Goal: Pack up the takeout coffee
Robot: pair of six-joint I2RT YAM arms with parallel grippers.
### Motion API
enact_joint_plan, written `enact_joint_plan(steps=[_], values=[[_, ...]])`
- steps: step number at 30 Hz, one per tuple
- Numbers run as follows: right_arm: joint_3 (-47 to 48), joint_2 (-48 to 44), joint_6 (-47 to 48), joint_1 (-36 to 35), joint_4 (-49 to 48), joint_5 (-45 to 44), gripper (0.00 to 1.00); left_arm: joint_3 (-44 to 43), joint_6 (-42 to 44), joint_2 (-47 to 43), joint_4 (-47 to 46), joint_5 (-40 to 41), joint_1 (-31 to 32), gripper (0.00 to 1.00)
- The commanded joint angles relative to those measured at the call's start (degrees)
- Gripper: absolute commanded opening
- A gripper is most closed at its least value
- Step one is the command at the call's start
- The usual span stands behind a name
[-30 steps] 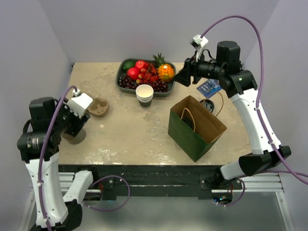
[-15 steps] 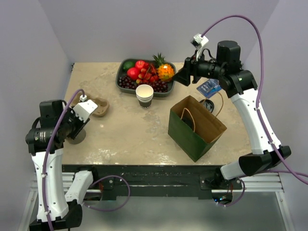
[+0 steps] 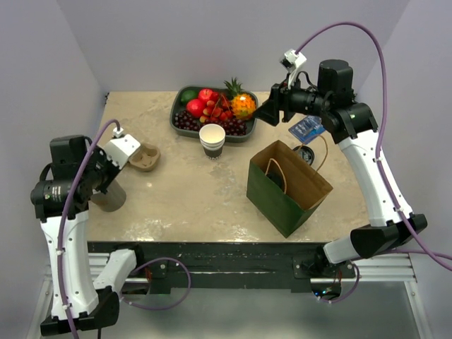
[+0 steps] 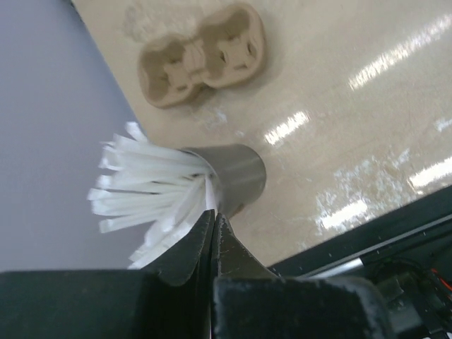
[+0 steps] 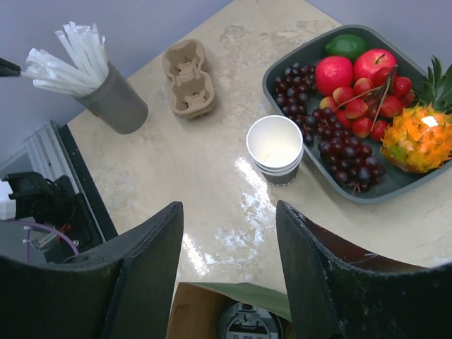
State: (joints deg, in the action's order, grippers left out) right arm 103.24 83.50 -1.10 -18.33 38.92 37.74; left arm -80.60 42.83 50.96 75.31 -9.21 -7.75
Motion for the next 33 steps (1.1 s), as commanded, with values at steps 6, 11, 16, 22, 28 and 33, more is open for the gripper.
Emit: enact_joint_plan(steps=[6,11,16,22,28,33], values=[[4.6,1.6,0.2,0.0,-0.6,-1.8,0.59,-18.3,-3.8,5.6,-7.2,-9.1,-0.1,0.0],[7.6,2.8,0.0,1.5,-0.5,-3.7,0.59,-28.0,-5.6,12.6,-8.7,-15.1,0.0,0.0],[10.3,3.2,-0.6,3.8,-0.5,-4.5,0.59,-34.1,-10.2,17.2,-11.1,-23.3,0.0,0.0],[10.8,3.1,-3.9,11.3,0.0,-12.7,0.61,-29.5,-24.5,19.5,-28.4,-42.9,1.1,0.0],[5.4,-0.4,0.8,15.5,2.4,-31.9,0.68,-25.8,-36.2,23.6,-45.5,-44.8,15.7,0.0],[-0.4,-2.9,0.8,18.2,6.5,-34.0,0.7,-26.9,-42.4,27.8,-51.7,-49.8,25.2,0.0]])
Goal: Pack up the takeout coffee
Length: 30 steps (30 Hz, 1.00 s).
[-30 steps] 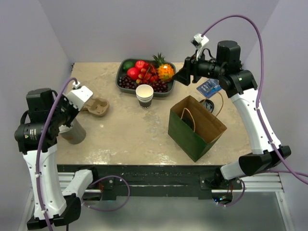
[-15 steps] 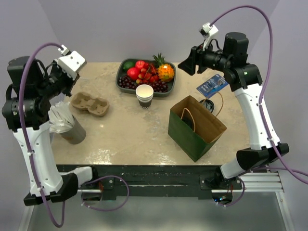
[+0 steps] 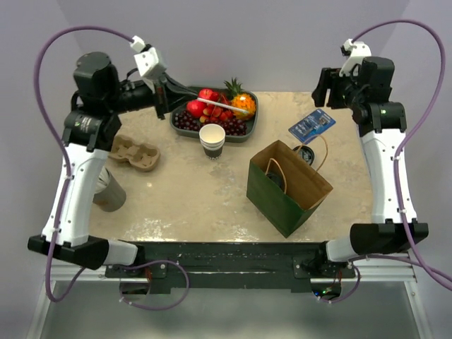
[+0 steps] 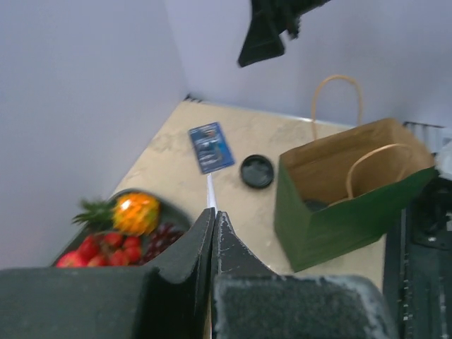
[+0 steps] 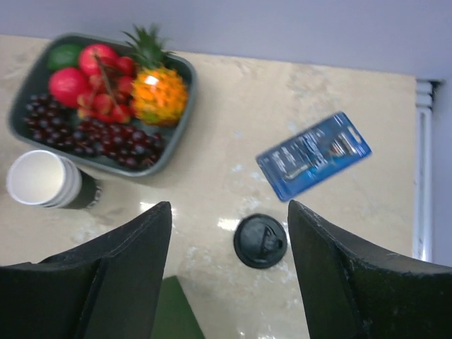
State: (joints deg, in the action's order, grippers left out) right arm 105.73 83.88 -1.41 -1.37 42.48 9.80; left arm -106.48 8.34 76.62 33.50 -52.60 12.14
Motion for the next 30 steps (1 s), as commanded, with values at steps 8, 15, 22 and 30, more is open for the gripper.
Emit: enact_joint_plan(steps=[8,15,22,30], values=[[-9.1,-7.6,1.1,6.4,3.5,-6.3,0.71,-9.5,3.1,10.2,5.4,-8.7,20.2,0.0],[-11.0,-8.6,1.1,6.8,3.8,-5.5,0.72,-8.0,11.5,10.7,14.0,-4.7,25.9,0.0],[-11.9,-8.2,1.1,6.9,3.4,-2.4,0.72,-7.8,12.3,15.1,12.5,-0.1,31.4,0.0],[-11.3,-7.6,1.1,6.9,3.6,-0.5,0.72,-14.1,9.9,24.6,7.1,2.9,38.6,0.31]])
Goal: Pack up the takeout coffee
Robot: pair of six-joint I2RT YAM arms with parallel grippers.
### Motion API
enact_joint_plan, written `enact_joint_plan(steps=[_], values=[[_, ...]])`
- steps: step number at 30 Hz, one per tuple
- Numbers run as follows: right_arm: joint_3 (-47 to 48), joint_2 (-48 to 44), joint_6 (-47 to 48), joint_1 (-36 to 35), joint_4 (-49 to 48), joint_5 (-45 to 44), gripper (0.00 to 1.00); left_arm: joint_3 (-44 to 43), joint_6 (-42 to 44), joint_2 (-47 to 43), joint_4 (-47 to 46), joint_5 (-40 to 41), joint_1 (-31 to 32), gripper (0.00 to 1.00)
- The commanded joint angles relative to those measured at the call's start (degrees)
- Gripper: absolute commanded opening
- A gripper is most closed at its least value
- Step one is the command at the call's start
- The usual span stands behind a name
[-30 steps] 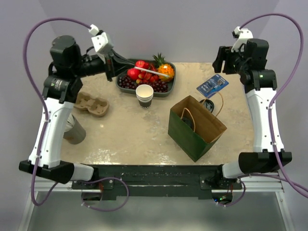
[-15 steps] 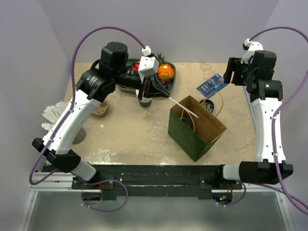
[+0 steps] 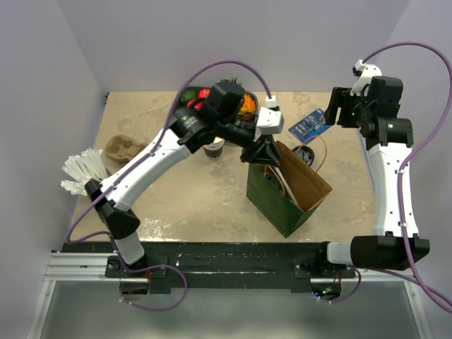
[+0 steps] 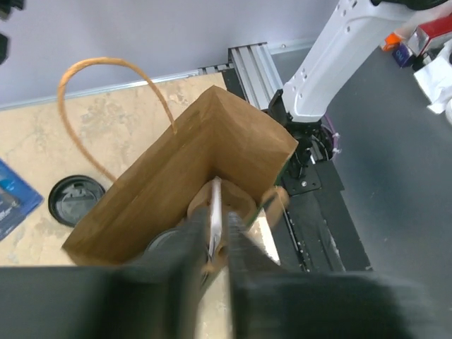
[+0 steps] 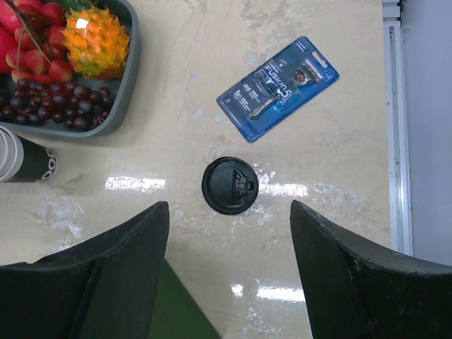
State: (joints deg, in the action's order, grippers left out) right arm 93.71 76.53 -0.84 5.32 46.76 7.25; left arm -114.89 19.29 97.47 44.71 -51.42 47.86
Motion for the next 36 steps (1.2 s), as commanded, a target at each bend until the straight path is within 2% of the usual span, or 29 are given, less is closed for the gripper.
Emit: enact_joint_plan(steps=[1,3,6,7,8,12,15,16,18,21,25,28,31,36], values=[[0.7,-0.2,0.6,0.2,-0.7,2.2,0.73,-6.7,-1.7,5.3,-4.5,1.7,3.4,0.37],[0.9,-0.3,0.6,0.2,-0.7,2.9,0.73,-8.5,-3.2,6.4,-6.6,1.8,3.6,0.53],[0.9,-0.4,2.5,0.3,-0.3,5.2,0.75,-9.2,-0.9,5.2,-8.7,7.5,3.5,0.63],[0.9,-0.4,3.3,0.2,0.3,5.9,0.75,-8.7,0.4,3.1,-9.5,12.3,3.4,0.66],[0.9,-0.3,3.7,0.3,0.7,6.5,0.76,-6.5,1.2,1.8,-12.6,14.9,3.2,0.7],[2.2,-0.6,4.4,0.2,1.4,8.4,0.82,2.3,-1.5,-7.7,-24.6,27.2,-0.2,0.99],[4.3,-0.2,0.8,0.2,1.1,2.4,0.92,2.8,-4.4,-9.3,-24.2,33.2,-6.1,0.99],[5.5,-0.1,-2.1,0.2,0.5,-2.1,0.96,3.3,-5.0,-9.8,-24.0,35.8,-9.6,0.99],[6.9,0.5,-4.0,0.2,0.2,-5.6,0.99,6.1,-5.4,-11.7,-23.7,40.3,-12.5,0.99],[11.3,1.3,-5.7,0.2,-0.5,-10.7,0.99,10.0,-6.7,-13.9,-23.8,44.6,-19.5,0.99],[17.4,1.4,-5.1,0.2,-3.3,-12.7,0.99,11.4,-10.1,-15.1,-24.1,49.6,-29.5,0.99],[18.4,0.6,-4.4,0.2,-7.2,-14.1,0.99,11.3,-12.8,-15.5,-25.5,51.2,-34.6,0.99],[19.8,0.0,-4.1,0.2,-9.8,-14.2,0.99,10.5,-13.8,-15.2,-27.0,53.3,-37.3,0.99],[21.7,0.9,-3.6,0.2,-12.5,-12.3,0.99,8.1,-11.3,-14.6,-29.3,53.5,-38.2,0.99]])
